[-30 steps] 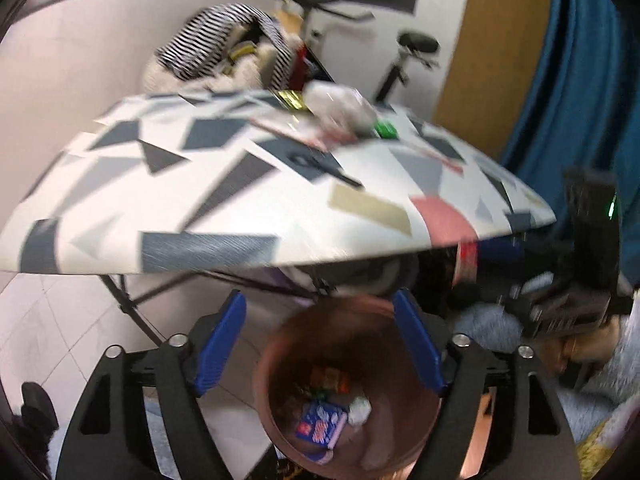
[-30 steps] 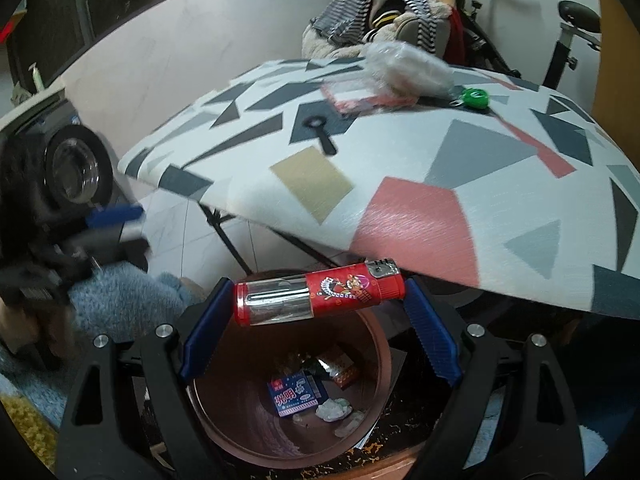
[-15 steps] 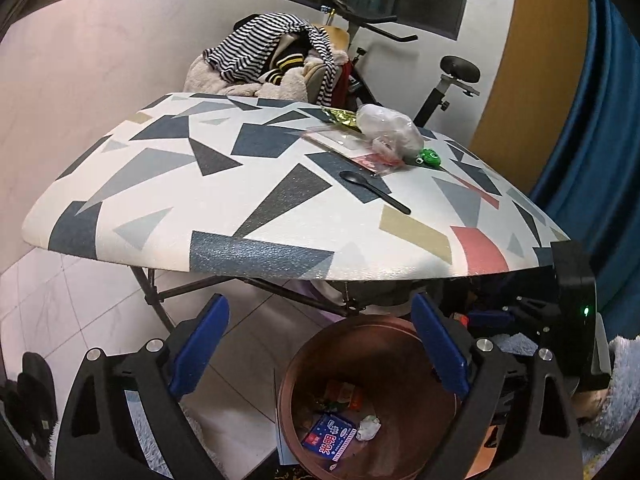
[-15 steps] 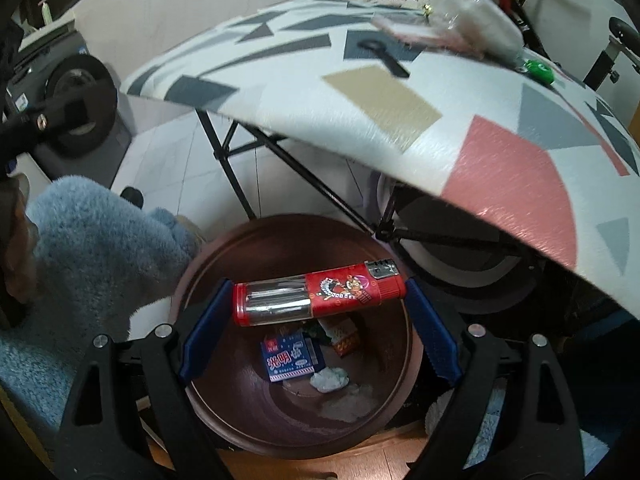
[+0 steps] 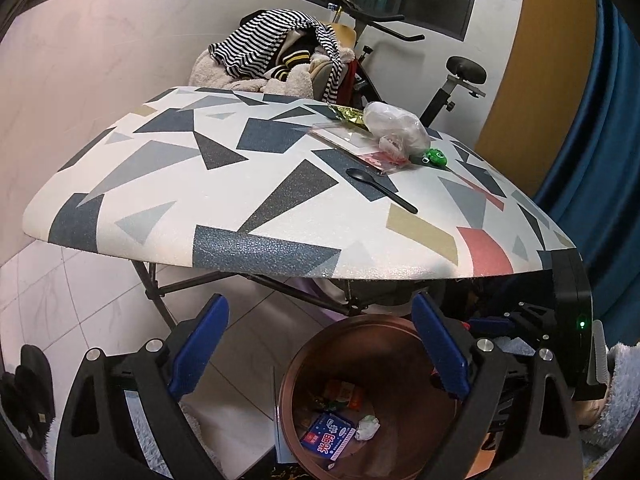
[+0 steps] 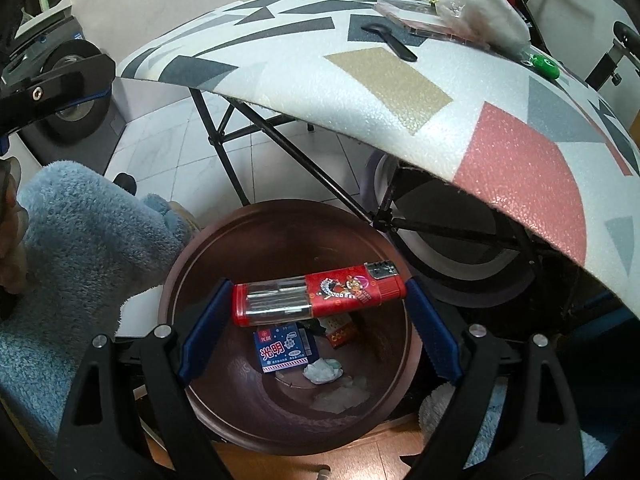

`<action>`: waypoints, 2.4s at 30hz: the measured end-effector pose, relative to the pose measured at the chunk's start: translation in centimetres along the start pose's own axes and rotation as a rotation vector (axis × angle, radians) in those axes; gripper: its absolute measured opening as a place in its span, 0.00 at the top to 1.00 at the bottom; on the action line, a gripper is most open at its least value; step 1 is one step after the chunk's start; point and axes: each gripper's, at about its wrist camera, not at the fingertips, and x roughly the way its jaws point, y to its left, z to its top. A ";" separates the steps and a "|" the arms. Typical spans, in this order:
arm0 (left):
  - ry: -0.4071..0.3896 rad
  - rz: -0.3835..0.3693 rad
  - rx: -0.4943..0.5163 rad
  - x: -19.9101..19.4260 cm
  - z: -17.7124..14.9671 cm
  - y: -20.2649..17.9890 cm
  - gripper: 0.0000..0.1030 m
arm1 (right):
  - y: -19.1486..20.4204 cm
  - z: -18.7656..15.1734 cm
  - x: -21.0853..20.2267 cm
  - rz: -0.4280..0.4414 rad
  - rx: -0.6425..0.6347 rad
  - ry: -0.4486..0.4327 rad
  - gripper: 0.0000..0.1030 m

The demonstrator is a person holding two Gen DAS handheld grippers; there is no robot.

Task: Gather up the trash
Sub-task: 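Lower the red-and-clear tube into the bin and open the right tool, then grasp the green frog toy with the right tool while the left grasps the gold foil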

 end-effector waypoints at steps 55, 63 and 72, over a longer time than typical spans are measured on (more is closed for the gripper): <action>0.015 -0.096 -0.104 7.1 16.9 2.8 0.12 | -25.2 14.6 -5.3 -0.138 0.401 -0.268 0.29; 0.074 -0.098 -0.216 14.5 22.7 3.5 0.23 | -28.8 19.7 0.6 -0.080 0.534 -0.230 0.43; 0.155 -0.181 -0.234 22.9 26.8 2.3 0.32 | -27.8 20.0 2.2 -0.078 0.469 -0.221 0.67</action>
